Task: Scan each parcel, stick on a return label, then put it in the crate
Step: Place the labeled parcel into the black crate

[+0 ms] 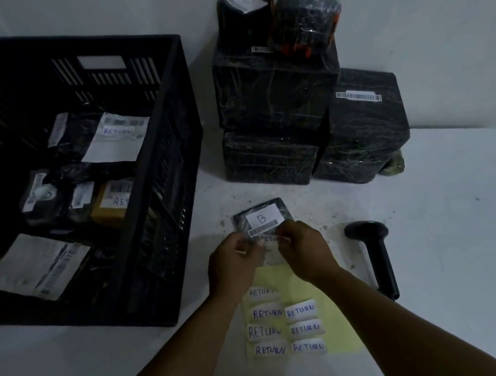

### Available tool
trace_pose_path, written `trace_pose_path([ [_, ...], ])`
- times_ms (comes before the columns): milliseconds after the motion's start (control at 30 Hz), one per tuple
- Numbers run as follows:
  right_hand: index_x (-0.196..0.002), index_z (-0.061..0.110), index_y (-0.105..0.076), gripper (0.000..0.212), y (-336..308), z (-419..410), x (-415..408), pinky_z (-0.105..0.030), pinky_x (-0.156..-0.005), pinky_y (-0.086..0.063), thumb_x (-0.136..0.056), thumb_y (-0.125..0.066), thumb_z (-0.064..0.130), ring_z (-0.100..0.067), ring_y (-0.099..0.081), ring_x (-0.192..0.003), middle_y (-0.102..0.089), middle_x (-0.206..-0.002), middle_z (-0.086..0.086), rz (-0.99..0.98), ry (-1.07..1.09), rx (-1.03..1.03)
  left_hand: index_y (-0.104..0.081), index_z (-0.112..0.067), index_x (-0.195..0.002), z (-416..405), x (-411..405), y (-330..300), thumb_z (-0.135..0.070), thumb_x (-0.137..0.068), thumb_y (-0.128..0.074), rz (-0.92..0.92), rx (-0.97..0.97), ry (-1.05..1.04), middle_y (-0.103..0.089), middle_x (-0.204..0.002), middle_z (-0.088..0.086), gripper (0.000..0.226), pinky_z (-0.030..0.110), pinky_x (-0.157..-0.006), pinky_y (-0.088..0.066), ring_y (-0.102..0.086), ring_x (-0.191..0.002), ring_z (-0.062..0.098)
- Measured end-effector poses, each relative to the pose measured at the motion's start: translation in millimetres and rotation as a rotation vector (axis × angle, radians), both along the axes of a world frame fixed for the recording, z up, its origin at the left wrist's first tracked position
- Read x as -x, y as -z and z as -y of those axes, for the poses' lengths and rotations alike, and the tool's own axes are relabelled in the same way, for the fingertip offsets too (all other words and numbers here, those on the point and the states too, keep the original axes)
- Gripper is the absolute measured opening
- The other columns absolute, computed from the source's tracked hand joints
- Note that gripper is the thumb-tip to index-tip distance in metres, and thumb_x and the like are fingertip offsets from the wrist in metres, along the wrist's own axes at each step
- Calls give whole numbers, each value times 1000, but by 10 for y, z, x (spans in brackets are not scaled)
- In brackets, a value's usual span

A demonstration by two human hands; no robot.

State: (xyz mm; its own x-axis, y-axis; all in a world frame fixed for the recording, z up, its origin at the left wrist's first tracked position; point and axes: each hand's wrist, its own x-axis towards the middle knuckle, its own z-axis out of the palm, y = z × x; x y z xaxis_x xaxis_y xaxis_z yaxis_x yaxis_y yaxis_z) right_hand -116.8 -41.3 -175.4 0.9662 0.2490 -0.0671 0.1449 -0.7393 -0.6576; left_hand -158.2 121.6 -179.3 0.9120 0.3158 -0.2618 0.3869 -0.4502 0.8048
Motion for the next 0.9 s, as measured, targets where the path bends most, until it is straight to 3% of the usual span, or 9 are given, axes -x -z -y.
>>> trace_pose_path([
  [67,-106,12,-68,17,-14,-19,-80,-16,-61,-39,-93,-58,9,-23,-61,-85,-69,-106,-11,13,-29,1,-69,-30,-102,31,-177,-18,-48,-82,-73,-48,117,-45,-69,-91,-15,27,27,-74,-55,-65,-85,6],
  [167,-112,11,-71,21,-33,-51,-218,-27,-74,-48,-97,-56,12,-27,-66,-93,-70,-111,-13,18,-61,-4,-70,-26,-94,37,-374,9,-32,-83,-78,-67,199,-129,-70,-89,-12,15,19,-69,-52,-67,-86,7],
  [267,-114,12,-73,22,-26,-77,-365,-15,-70,-40,-99,-57,14,-26,-66,-91,-71,-108,-12,41,-66,-26,-70,-22,-91,16,-499,62,-24,-83,-78,-85,252,-194,-72,-92,-5,11,26,-74,-57,-68,-86,12],
  [400,-116,12,-73,23,26,-129,-543,-1,-62,-34,-99,-57,12,-22,-62,-82,-70,-101,-13,22,-47,-61,-68,-24,-84,22,-631,122,-25,-83,-78,-111,250,-242,-71,-89,-4,10,25,-67,-55,-67,-82,13],
  [467,-118,14,-72,24,67,-163,-615,-4,-64,-37,-100,-56,13,-25,-65,-85,-72,-102,-11,18,-41,-53,-67,-26,-81,31,-687,149,-25,-85,-76,-114,215,-246,-70,-87,-5,9,28,-69,-57,-68,-82,15],
  [533,-123,16,-68,26,114,-196,-684,-23,-71,-49,-99,-57,18,-26,-67,-88,-73,-105,-10,13,-11,-16,-66,-27,-80,32,-731,175,-26,-86,-74,-127,173,-245,-70,-88,-4,10,34,-74,-60,-68,-82,18],
  [600,-123,17,-66,26,153,-227,-742,-31,-73,-54,-99,-59,23,-25,-68,-85,-74,-104,-8,1,42,19,-63,-31,-77,32,-757,202,-27,-87,-72,-139,117,-239,-71,-88,-3,14,37,-73,-61,-68,-81,18],
  [700,-119,15,-68,30,200,-274,-779,-36,-69,-56,-94,-65,31,-27,-67,-80,-74,-97,-10,12,101,63,-61,-35,-75,51,-770,222,-29,-87,-71,-156,32,-247,-71,-87,-5,17,35,-72,-60,-67,-79,18],
  [900,-113,21,-61,53,322,-270,-727,-37,-75,-47,-81,-66,63,-30,-54,-98,-59,-106,-7,51,201,297,-61,-30,-80,86,-768,240,-27,-86,-72,-125,-36,-208,-71,-84,-2,13,35,-68,-58,-66,-77,18],
])
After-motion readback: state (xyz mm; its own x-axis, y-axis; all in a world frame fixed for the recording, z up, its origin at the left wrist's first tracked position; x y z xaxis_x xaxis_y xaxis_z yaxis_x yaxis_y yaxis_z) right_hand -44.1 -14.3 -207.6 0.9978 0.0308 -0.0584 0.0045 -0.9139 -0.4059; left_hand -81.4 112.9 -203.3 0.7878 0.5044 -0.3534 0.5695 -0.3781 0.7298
